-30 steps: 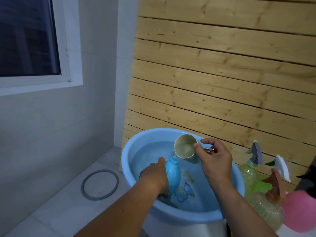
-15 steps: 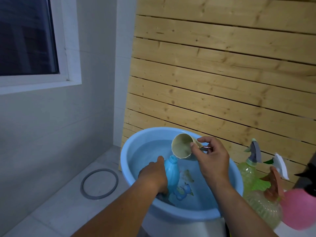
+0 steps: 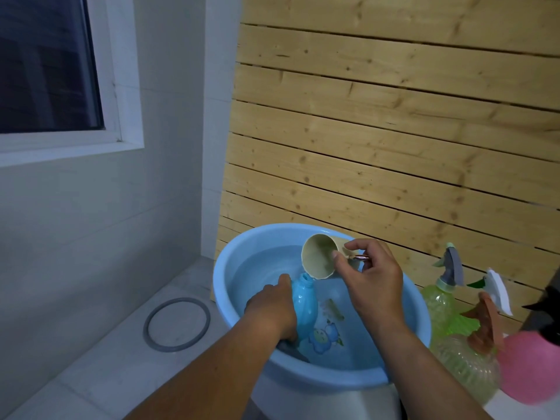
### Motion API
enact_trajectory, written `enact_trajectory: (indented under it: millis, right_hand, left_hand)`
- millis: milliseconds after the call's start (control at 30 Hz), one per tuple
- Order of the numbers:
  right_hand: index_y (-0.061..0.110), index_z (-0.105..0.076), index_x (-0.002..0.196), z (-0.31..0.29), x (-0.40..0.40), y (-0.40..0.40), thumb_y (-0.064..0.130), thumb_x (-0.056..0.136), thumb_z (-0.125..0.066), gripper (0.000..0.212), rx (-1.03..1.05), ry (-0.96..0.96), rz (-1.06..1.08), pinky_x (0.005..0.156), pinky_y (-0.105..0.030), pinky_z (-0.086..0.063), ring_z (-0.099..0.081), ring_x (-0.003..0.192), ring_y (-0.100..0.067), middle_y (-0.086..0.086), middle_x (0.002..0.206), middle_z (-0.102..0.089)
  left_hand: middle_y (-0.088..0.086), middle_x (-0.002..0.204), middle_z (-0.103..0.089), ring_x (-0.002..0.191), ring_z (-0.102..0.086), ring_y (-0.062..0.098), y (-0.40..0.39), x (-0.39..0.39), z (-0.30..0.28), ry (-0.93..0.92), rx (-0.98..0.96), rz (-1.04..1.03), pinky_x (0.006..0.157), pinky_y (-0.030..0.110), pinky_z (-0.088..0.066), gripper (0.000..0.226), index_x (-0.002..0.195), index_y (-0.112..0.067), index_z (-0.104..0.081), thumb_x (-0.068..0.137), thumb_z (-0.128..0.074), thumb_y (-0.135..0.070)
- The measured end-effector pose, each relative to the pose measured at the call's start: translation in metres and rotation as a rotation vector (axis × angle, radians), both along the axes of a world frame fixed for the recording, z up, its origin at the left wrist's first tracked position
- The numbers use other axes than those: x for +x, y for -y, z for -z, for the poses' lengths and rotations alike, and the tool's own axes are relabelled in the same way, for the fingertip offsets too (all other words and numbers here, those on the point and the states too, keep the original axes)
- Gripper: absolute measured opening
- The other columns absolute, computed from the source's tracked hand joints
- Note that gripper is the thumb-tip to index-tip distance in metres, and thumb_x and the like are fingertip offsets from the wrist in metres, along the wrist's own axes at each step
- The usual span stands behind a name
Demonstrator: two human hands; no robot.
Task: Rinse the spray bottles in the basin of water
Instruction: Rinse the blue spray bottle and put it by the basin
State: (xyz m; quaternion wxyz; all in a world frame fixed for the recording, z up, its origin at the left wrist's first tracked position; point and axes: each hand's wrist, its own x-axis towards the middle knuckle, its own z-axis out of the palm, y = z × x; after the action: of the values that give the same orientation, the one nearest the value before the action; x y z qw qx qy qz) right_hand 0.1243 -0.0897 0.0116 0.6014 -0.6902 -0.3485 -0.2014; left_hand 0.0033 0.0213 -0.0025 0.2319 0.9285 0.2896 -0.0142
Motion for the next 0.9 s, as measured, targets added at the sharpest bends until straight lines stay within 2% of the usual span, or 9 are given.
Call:
enact_trajectory:
  millis: [200,367,633,900]
  right_hand:
    - [0.035,-0.063,0.080,-0.0011,-0.0003,0.0002,0.019,0.074,-0.082,0.025,0.000,0.037,0.014,0.062,-0.006,-0.038,-0.052,0.071,0.002,0.018,0.087,-0.059]
    - [0.034,-0.062,0.079,-0.0031,-0.0023,0.0010,0.020,0.074,-0.081,0.024,-0.010,0.066,0.028,0.063,-0.006,-0.037,-0.051,0.072,0.001,0.017,0.086,-0.058]
    - [0.029,-0.064,0.083,-0.0039,-0.0055,0.0013,0.019,0.075,-0.081,0.021,-0.052,0.118,0.031,0.066,-0.005,-0.037,-0.054,0.077,-0.001,0.014,0.087,-0.058]
    - [0.025,-0.065,0.085,-0.0046,-0.0058,0.0009,0.019,0.076,-0.081,0.019,-0.086,0.192,0.073,0.065,-0.004,-0.037,-0.054,0.079,0.004,0.011,0.087,-0.057]
  left_hand:
    - [0.006,0.112,-0.055,0.099,-0.059,0.026,-0.0008,0.0004,0.0015,0.005,-0.012,0.003,0.078,0.037,-0.051,0.079,0.125,-0.021,-0.031,0.067,-0.084,-0.019]
    - [0.004,0.108,-0.054,0.090,-0.055,0.022,-0.0008,0.0010,0.0021,0.004,-0.004,-0.005,0.069,0.033,-0.046,0.078,0.123,-0.022,-0.031,0.066,-0.084,-0.019]
    - [0.005,0.108,-0.055,0.094,-0.059,0.024,-0.0010,0.0022,0.0026,-0.001,-0.005,-0.013,0.069,0.033,-0.048,0.077,0.123,-0.023,-0.031,0.067,-0.084,-0.018]
    - [0.003,0.106,-0.054,0.090,-0.057,0.023,-0.0010,0.0018,0.0010,0.016,-0.007,-0.021,0.071,0.034,-0.050,0.079,0.123,-0.024,-0.031,0.065,-0.085,-0.021]
